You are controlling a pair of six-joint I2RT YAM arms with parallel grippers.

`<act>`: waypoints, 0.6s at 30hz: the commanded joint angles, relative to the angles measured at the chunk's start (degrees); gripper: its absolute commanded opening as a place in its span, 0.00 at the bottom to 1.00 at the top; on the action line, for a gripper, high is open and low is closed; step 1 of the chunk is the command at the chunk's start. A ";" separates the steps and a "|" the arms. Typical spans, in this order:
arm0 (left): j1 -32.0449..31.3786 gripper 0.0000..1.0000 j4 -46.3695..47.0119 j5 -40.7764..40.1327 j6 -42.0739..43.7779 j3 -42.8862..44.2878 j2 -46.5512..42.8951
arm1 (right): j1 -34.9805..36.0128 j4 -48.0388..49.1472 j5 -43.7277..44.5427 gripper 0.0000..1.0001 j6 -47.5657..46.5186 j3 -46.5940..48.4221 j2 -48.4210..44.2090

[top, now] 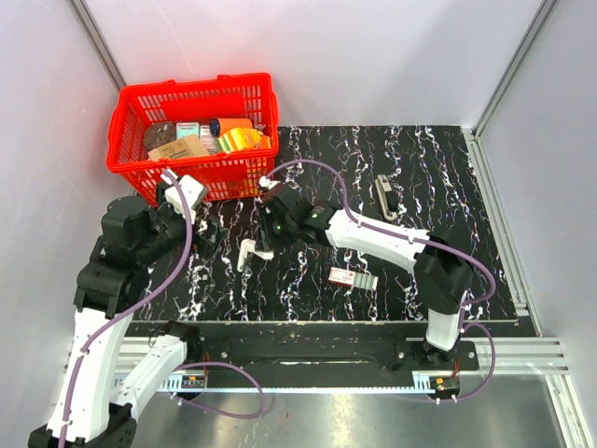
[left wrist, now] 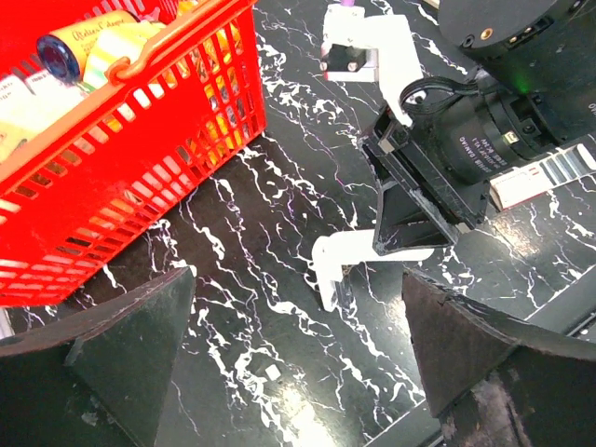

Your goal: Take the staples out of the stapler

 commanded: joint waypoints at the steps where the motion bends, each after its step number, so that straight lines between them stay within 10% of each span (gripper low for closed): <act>1: 0.27 0.99 -0.59 -2.85 -5.26 2.23 -0.32 | 0.68 -9.24 4.75 0.00 -2.58 5.49 -1.98; 18: 2.03 0.99 -0.24 -2.33 -8.17 -1.98 -0.14 | 6.04 -17.52 18.73 0.00 -3.37 25.53 19.37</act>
